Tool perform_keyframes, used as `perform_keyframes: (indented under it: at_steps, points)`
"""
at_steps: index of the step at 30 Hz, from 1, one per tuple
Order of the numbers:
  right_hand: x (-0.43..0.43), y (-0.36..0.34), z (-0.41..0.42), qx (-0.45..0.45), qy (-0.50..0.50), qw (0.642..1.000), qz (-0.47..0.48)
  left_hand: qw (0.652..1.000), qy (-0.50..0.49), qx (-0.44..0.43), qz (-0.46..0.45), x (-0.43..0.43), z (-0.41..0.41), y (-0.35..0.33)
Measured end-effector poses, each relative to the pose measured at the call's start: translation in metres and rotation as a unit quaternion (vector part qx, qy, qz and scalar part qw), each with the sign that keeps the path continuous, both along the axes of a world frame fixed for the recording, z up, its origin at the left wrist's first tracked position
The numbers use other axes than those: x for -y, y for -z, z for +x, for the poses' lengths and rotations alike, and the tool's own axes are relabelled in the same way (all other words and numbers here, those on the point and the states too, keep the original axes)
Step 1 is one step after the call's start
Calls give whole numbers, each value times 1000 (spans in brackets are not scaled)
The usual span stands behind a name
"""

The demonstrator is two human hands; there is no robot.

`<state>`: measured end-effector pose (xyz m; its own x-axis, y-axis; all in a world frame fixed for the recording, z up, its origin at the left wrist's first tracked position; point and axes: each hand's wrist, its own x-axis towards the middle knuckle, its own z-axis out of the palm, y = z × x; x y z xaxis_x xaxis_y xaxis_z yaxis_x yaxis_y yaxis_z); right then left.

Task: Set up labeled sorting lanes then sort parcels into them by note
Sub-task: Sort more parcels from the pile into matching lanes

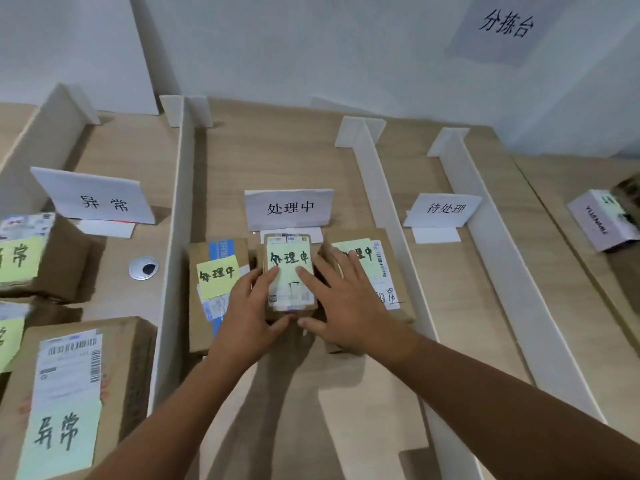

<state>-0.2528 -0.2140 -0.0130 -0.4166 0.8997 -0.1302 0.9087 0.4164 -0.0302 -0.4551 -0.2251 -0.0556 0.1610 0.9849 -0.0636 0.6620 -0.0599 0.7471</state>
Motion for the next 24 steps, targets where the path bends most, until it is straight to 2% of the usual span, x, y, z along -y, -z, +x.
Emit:
perform_keyframes:
  at_steps: [3, 7, 12, 16, 21, 24]
  points:
    - [9, -28, 19, -78, 9, 997, -25, 999, -29, -28, 30, 5, 9, -36]
    - [48, -83, 91, -159, 34, 987, 8, 993, -23, 29, 108, 18, 60, -96]
    - [152, -143, 225, -169, 119, 976, 70, 977, 100, 44, 182, 67, 180, -153]
    - [277, -171, 344, -181, 208, 955, 106, 963, 176, 66, 193, 139, 303, -176]
    - [442, -192, 488, -112, 304, 937, 128, 922, 311, 101, 206, 231, 470, -188]
    - [516, -213, 561, -108, 368, 914, 133, 903, 353, 120, 212, 285, 562, -206]
